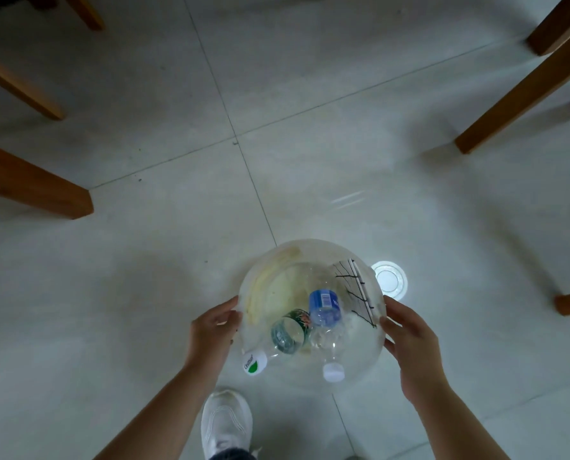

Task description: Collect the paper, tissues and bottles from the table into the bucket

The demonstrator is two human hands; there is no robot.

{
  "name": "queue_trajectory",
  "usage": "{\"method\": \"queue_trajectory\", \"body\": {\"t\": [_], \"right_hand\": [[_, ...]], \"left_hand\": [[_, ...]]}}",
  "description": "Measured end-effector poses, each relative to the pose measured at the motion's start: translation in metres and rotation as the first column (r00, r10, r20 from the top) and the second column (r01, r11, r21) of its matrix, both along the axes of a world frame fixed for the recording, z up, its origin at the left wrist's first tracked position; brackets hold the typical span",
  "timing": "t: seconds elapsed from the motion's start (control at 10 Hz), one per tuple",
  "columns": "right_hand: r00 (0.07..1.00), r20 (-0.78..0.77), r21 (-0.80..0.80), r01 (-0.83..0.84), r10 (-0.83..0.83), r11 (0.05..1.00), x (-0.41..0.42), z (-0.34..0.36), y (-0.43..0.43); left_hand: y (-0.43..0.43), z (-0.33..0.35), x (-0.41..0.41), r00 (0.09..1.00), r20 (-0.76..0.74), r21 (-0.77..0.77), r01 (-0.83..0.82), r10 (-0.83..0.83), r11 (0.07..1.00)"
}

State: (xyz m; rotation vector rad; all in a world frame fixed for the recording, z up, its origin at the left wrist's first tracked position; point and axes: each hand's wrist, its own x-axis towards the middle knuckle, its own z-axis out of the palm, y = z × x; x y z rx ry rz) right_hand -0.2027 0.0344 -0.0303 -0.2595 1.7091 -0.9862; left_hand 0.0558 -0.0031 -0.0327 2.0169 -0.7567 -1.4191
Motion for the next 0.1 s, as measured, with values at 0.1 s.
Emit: {"method": "queue_trajectory", "body": {"t": [0.1], "right_hand": [[0.994, -0.103, 0.018, -0.016, 0.018, 1.0, 0.0024, 0.0113, 0.0021]], "left_hand": [[0.0041, 0.0065, 0.002, 0.998, 0.052, 0.008, -0.034, 0.034, 0.999]]}}
